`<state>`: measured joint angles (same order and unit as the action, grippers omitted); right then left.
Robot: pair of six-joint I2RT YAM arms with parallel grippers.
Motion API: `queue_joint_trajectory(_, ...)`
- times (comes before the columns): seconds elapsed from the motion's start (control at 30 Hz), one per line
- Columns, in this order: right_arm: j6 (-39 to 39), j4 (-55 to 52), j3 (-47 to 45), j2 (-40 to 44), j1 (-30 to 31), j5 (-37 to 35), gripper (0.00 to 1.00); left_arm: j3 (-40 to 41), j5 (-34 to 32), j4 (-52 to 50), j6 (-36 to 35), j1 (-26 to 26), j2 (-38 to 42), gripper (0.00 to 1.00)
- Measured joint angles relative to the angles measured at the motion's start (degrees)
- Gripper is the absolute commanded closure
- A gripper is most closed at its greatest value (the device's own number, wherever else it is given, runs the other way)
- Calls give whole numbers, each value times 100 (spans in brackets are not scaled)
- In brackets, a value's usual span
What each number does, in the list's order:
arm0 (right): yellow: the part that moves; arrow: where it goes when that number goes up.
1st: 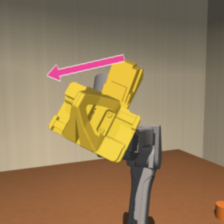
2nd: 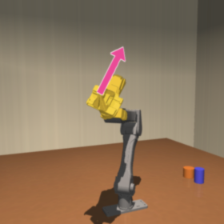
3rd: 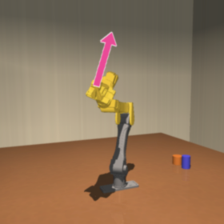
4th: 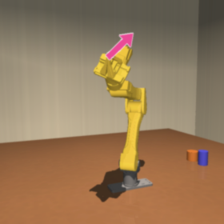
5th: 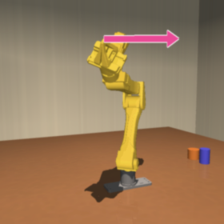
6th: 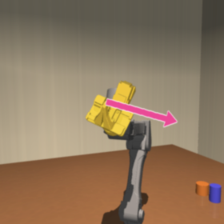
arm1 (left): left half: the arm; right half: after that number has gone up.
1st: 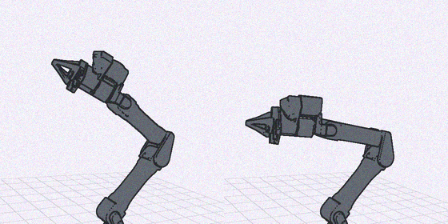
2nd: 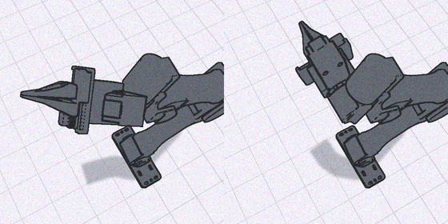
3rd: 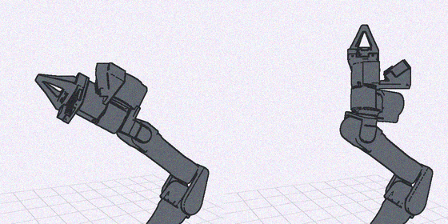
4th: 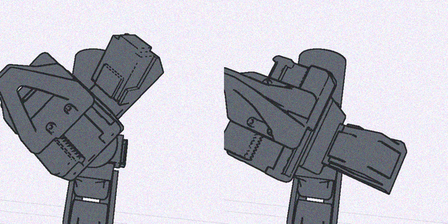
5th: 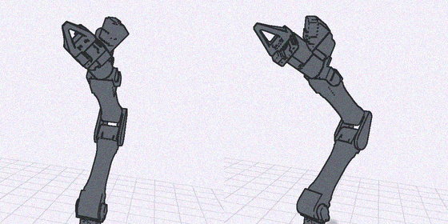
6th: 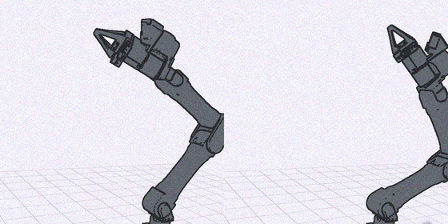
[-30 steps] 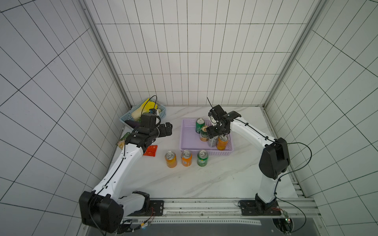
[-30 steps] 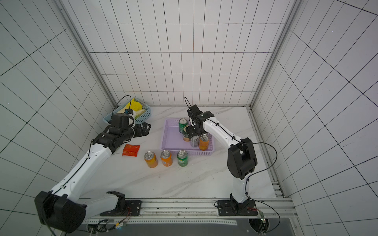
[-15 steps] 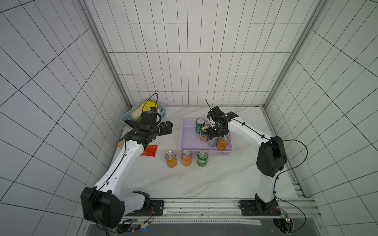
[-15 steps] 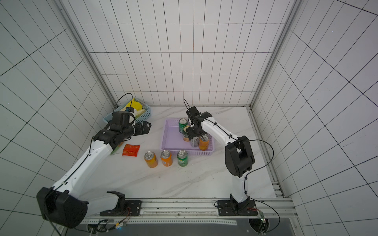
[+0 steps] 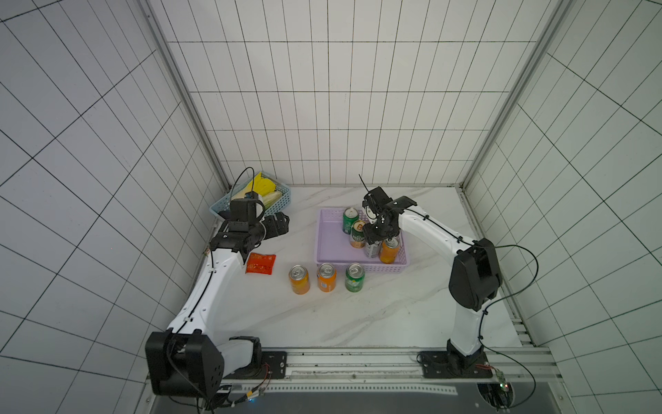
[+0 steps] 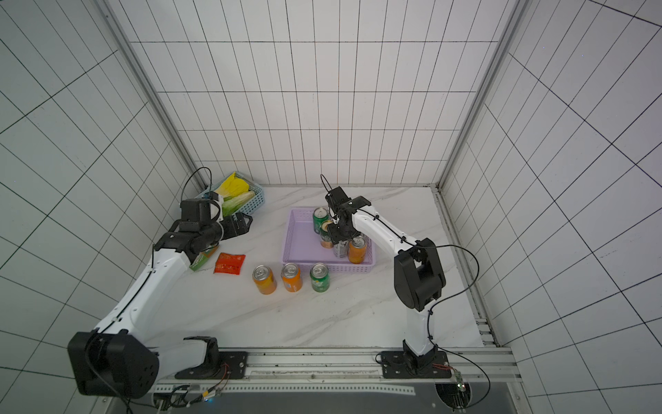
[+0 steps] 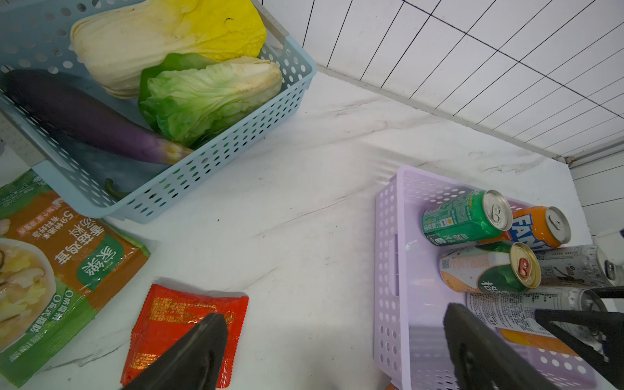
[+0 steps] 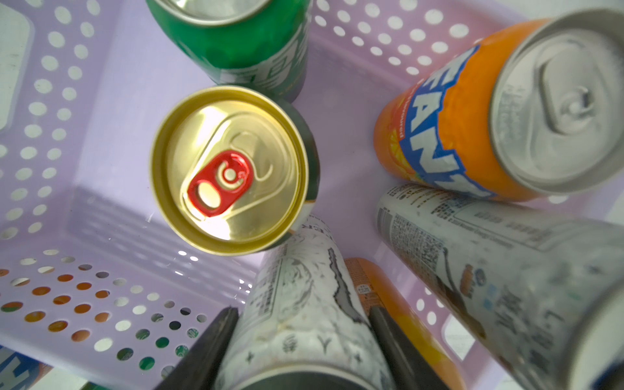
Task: Take out the drinks from the basket
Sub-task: Pick up the drink from the basket.
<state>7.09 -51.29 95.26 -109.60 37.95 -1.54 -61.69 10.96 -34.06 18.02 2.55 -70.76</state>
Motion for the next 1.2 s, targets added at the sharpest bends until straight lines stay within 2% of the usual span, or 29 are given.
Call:
queue_joint_trajectory(0.27,0,-127,101,0,0,-7,51,0,356,74,2,2,0,2)
queue_joint_trajectory(0.83,-96,-1025,1143,118,37,-136,53,2,509,87,15,2,-4,2)
queue_joint_trajectory(1.2,-144,-1773,1488,1016,339,-133,53,2,542,87,15,2,-13,2)
